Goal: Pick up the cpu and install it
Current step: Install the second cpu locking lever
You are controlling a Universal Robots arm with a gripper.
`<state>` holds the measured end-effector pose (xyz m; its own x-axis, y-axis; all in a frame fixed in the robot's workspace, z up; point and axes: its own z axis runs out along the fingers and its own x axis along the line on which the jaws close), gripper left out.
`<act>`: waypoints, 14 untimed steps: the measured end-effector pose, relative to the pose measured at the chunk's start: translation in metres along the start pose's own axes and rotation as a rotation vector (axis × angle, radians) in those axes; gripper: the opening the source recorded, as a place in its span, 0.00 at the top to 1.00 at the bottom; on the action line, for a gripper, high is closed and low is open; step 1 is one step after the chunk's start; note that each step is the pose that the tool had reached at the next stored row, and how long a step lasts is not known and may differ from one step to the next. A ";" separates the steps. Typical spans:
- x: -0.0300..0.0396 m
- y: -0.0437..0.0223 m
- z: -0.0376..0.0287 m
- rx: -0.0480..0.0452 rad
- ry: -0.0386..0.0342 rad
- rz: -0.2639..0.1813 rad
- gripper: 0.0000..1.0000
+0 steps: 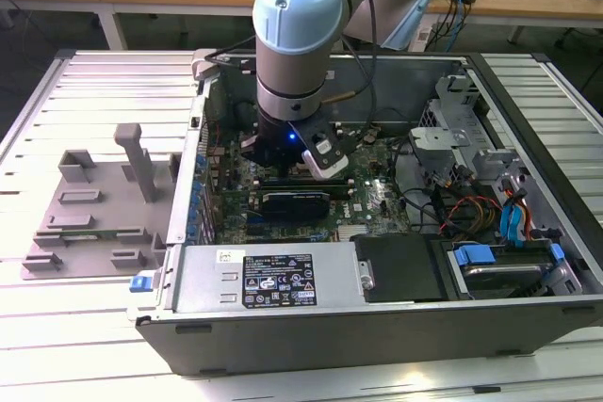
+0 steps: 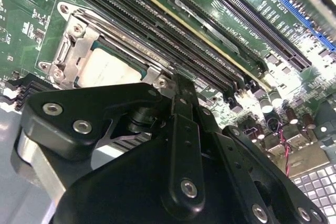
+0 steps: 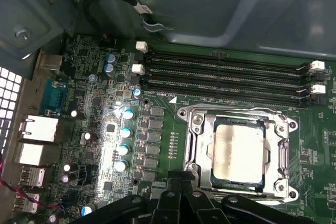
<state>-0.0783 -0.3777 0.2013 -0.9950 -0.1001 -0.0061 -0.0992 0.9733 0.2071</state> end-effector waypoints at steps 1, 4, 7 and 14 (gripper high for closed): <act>0.0001 -0.0008 0.0001 0.0000 0.0000 0.000 0.89; 0.0008 -0.0017 0.0022 -0.0007 -0.0008 0.000 0.89; 0.0015 -0.0018 0.0027 -0.0019 0.0000 0.000 0.89; 0.0012 0.0054 -0.0258 0.0103 0.0000 0.005 0.89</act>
<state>-0.0797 -0.3779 0.2277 -0.9954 -0.0954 -0.0052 -0.0946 0.9758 0.1970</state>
